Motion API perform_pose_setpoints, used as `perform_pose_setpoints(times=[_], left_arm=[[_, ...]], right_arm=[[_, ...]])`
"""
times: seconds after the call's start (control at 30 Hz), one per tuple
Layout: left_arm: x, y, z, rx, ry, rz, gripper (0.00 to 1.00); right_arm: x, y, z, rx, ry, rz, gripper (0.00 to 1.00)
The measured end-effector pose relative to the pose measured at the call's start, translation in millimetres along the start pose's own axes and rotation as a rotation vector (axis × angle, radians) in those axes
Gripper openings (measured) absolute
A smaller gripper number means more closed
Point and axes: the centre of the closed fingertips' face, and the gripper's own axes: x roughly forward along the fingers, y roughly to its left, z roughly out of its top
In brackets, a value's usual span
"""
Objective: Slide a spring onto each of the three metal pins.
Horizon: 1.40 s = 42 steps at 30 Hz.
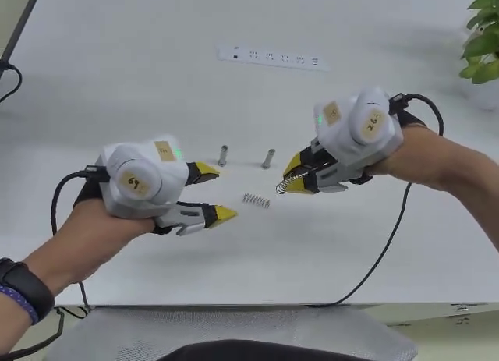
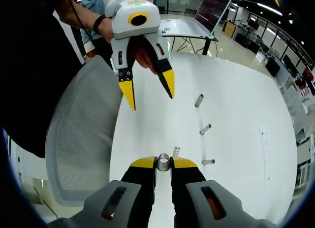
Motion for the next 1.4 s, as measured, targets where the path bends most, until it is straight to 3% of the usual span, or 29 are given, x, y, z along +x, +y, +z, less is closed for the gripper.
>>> perform_pose_setpoints(times=[0.87,1.4], left_arm=[[-50.1,35.5,-21.7,-0.104,-0.003,0.164,0.44],[-75.8,50.9,-33.3,-0.144,-0.003,0.235,0.49]], right_arm=[[15.2,-27.0,5.9,0.028,0.010,-0.022,0.09],[23.6,-46.9,10.8,0.038,0.008,-0.025,0.09]])
